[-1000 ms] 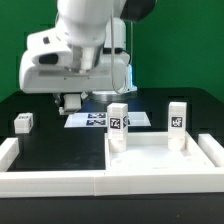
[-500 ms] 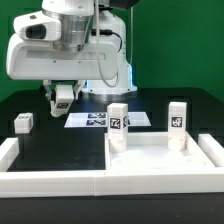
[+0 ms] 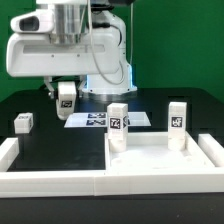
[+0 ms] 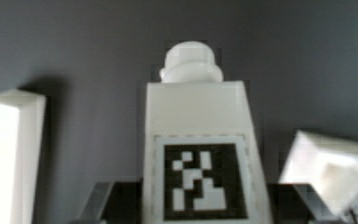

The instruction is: Assemble square table

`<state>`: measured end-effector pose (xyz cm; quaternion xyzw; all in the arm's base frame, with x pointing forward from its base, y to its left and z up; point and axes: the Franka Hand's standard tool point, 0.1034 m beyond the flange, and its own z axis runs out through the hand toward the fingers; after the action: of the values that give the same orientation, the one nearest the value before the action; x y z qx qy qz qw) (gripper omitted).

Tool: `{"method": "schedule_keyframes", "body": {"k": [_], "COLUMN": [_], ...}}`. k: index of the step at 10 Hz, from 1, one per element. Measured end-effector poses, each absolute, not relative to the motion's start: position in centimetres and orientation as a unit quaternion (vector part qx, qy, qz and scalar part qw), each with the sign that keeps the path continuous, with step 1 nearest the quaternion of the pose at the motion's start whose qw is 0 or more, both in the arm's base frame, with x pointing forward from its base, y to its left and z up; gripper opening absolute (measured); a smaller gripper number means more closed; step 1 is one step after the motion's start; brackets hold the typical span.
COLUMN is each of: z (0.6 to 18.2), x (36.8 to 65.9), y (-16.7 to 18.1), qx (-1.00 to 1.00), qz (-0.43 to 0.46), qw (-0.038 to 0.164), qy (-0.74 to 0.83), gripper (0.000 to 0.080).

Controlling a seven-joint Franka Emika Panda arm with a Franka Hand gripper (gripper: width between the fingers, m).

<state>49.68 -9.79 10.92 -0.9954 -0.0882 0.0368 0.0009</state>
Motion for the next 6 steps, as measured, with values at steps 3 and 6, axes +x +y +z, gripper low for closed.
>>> {"method": "schedule_keyframes", "body": {"k": [3, 6], "z": [11.7, 11.6], "x": [54.2, 54.0], "y": [-8.0, -8.3], "qx": [-0.998, -0.998], "qz": [0.026, 0.028], "qw": [-0.006, -0.006], "qy": [-0.060, -0.063], "gripper": [0.0290, 0.0290]}}
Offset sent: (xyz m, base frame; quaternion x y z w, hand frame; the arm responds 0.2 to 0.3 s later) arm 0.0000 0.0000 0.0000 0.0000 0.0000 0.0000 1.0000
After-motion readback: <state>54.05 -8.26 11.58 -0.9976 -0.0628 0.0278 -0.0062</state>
